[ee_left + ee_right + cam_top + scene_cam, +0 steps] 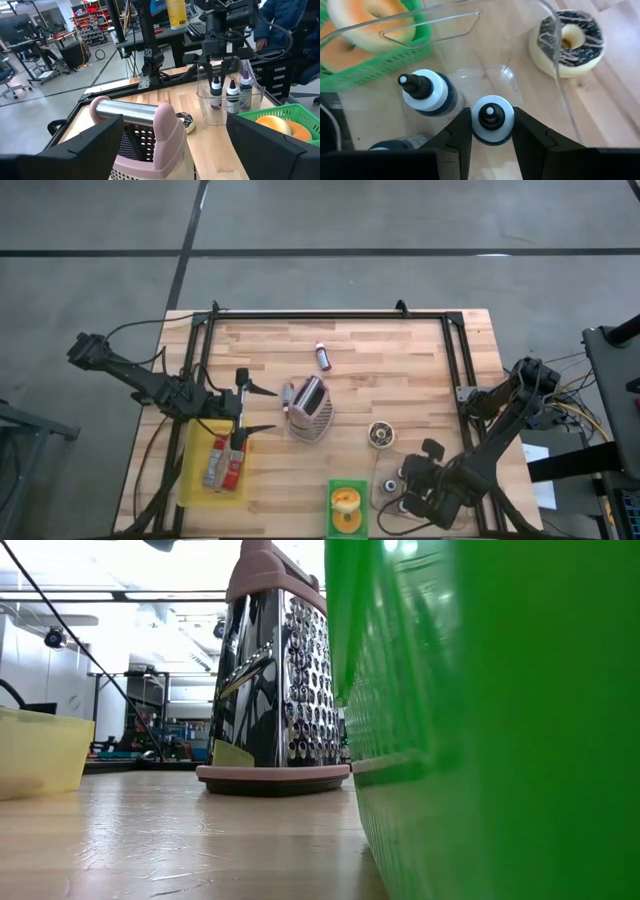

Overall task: Pick & Place Food Item
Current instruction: Put the black food coloring bottle into the transparent bin

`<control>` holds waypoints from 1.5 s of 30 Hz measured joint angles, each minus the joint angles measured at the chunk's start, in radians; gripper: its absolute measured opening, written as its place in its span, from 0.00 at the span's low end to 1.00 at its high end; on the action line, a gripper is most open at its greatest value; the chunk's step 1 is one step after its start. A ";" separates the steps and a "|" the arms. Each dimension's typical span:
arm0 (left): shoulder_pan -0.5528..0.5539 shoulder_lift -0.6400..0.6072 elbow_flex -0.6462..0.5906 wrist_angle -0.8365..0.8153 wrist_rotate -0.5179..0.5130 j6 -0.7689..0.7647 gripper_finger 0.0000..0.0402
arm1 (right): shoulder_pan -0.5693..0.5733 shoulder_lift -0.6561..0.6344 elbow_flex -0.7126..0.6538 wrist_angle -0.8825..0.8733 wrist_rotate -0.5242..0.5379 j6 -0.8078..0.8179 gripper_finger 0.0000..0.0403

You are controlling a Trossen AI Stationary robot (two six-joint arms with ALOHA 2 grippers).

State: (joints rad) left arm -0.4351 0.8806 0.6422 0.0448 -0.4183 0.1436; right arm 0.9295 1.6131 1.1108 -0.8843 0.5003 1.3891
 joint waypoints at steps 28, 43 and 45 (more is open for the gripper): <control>0.001 0.000 0.000 0.000 0.001 0.005 0.88 | 0.000 -0.068 -0.103 0.091 -0.022 0.050 0.25; 0.001 0.000 0.000 0.000 0.000 0.005 0.88 | 0.000 -0.066 -0.104 0.071 -0.021 0.077 0.44; 0.001 0.000 0.000 0.000 0.000 0.006 0.88 | 0.000 -0.065 -0.105 0.071 -0.009 0.076 0.46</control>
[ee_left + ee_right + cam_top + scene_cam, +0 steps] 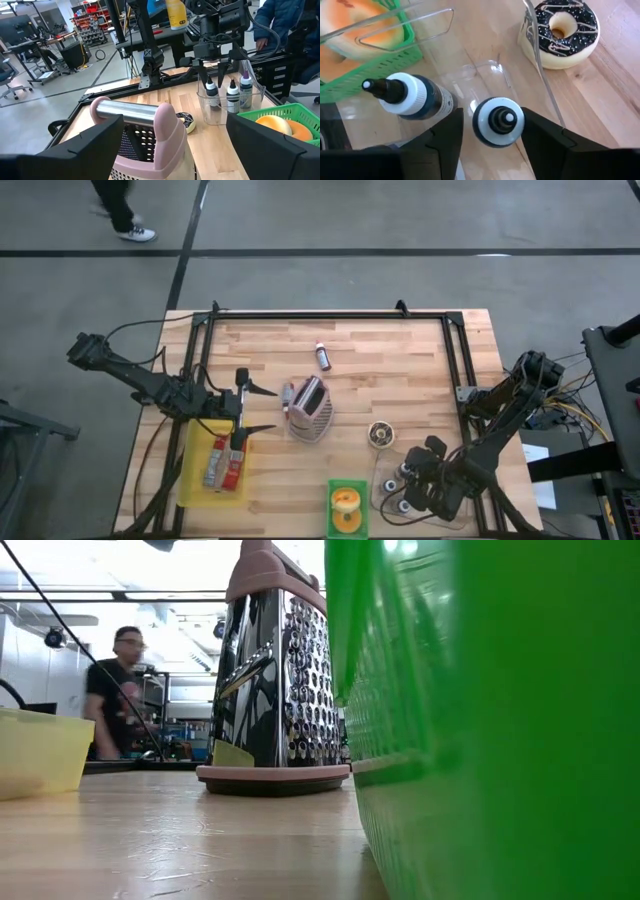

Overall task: Pick & Place Food Item
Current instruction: Put the black food coloring bottle into the transparent bin, then put the red food coloring bottle into the transparent bin

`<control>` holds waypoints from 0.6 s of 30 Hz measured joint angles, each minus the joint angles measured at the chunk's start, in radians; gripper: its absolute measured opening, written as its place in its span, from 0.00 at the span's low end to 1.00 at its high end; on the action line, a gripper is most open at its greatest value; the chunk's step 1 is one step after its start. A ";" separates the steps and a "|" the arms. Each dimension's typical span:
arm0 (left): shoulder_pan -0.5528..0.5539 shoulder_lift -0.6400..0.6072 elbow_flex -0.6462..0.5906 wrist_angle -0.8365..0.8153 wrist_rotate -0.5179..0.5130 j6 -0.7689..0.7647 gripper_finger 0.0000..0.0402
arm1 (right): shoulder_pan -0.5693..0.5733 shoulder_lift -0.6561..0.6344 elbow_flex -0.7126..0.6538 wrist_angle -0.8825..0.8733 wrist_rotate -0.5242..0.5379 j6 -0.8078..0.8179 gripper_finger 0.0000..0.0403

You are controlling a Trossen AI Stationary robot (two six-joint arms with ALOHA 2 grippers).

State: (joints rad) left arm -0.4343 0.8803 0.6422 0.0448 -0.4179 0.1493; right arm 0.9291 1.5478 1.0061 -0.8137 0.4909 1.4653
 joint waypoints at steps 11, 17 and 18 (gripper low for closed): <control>0.000 0.000 0.000 0.000 0.000 0.002 0.88 | 0.000 0.002 0.037 -0.009 0.029 -0.053 0.48; 0.000 0.000 0.000 0.000 0.000 0.002 0.88 | 0.000 0.008 0.093 -0.105 0.055 -0.054 0.48; 0.000 0.000 0.000 0.000 0.000 0.002 0.88 | 0.000 0.008 0.105 -0.121 0.066 -0.054 0.48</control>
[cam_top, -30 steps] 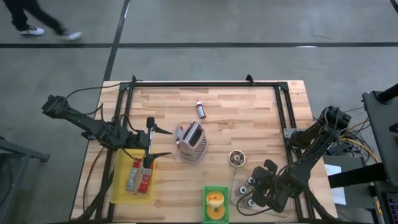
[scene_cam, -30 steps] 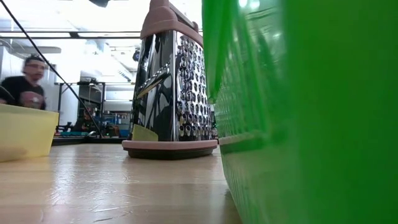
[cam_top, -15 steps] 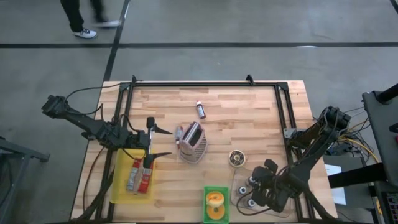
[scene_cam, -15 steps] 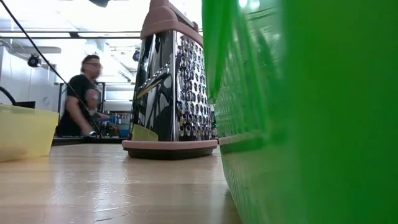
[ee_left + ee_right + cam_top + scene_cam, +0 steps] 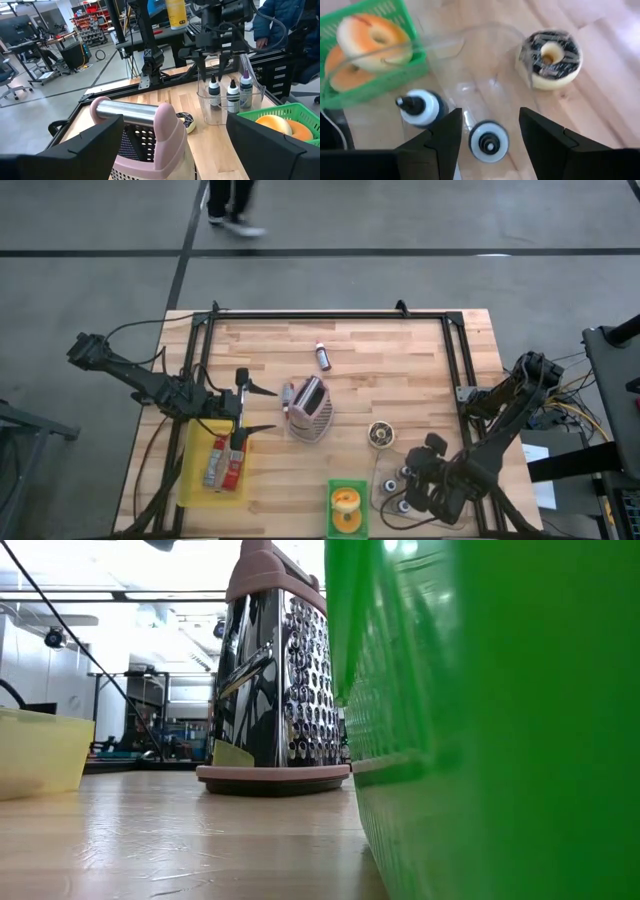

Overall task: Pick & Place Food Item
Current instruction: Put the red food coloring bottle into the transparent bin

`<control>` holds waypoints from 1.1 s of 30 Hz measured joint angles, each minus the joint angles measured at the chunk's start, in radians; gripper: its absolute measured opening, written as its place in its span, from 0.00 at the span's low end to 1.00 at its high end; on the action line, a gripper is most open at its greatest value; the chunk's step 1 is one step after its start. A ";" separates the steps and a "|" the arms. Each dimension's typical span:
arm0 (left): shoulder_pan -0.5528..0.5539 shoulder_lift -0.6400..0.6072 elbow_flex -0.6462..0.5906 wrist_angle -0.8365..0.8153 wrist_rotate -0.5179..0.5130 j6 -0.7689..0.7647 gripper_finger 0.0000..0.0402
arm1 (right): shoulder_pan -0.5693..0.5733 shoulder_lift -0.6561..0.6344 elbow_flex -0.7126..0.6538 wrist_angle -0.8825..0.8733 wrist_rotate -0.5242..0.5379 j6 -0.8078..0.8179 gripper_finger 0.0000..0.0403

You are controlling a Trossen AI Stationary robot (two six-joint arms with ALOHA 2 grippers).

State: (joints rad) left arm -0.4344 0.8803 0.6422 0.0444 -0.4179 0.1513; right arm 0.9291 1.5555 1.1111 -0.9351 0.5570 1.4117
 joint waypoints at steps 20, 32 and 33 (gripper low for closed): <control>0.015 0.000 0.000 -0.135 -0.104 -0.172 0.88 | -0.001 -0.001 0.121 -0.290 0.210 0.000 0.48; 0.165 0.103 -0.004 -0.218 -0.128 -0.446 0.88 | -0.014 -0.003 0.162 -0.348 0.237 0.013 0.48; 0.181 0.125 -0.004 -0.218 -0.127 -0.462 0.88 | -0.014 -0.003 0.171 -0.363 0.248 0.018 0.48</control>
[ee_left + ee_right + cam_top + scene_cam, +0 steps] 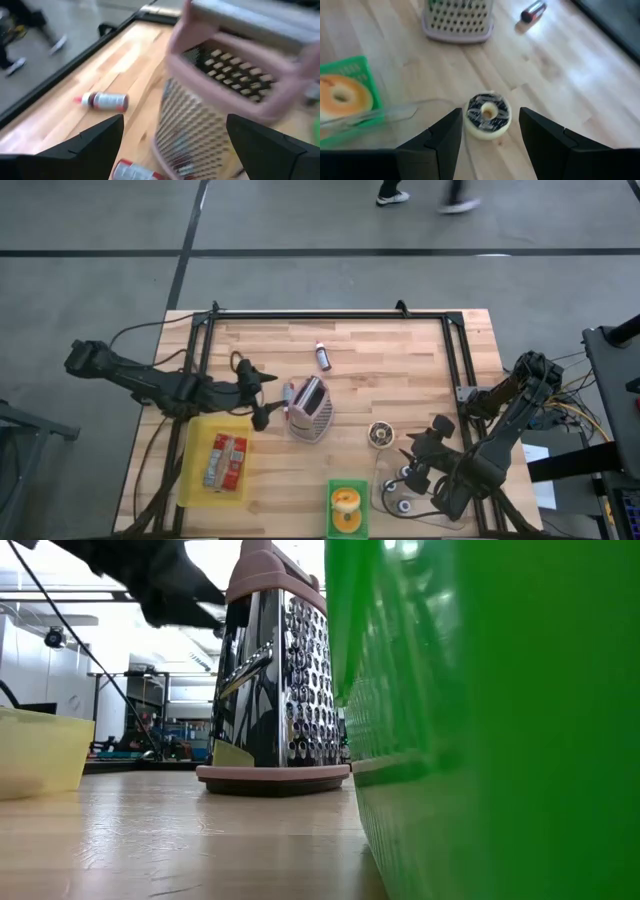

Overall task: Pick & Place Food Item
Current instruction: Put the red food coloring bottle into the transparent bin

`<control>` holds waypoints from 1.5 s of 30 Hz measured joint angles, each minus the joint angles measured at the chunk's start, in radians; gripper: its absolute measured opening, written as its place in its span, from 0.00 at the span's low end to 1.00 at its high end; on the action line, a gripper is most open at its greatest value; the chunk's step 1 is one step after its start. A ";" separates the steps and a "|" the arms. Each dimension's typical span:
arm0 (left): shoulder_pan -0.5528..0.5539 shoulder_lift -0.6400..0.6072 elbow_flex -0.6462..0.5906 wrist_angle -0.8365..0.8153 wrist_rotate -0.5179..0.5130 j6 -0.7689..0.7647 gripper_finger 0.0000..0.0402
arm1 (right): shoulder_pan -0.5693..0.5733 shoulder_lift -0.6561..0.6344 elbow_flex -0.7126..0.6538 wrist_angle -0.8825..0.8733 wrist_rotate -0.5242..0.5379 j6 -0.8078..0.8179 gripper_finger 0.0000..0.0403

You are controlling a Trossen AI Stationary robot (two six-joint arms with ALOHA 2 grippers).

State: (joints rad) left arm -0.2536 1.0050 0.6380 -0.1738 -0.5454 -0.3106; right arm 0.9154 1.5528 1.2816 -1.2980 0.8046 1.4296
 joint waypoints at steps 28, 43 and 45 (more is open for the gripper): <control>0.307 0.412 0.039 -0.087 0.179 -0.251 0.88 | 0.000 0.000 0.122 -0.086 0.088 -0.084 0.48; 0.304 0.569 0.095 -0.087 0.287 -0.360 0.88 | 0.000 0.000 0.122 -0.084 0.085 -0.094 0.48; 0.303 0.576 0.095 -0.088 0.303 -0.372 0.88 | 0.000 0.000 0.122 -0.084 0.085 -0.098 0.48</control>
State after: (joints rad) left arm 0.0494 1.5808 0.7330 -0.2621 -0.2420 -0.6821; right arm 0.9154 1.5528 1.4033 -1.3822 0.8894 1.3315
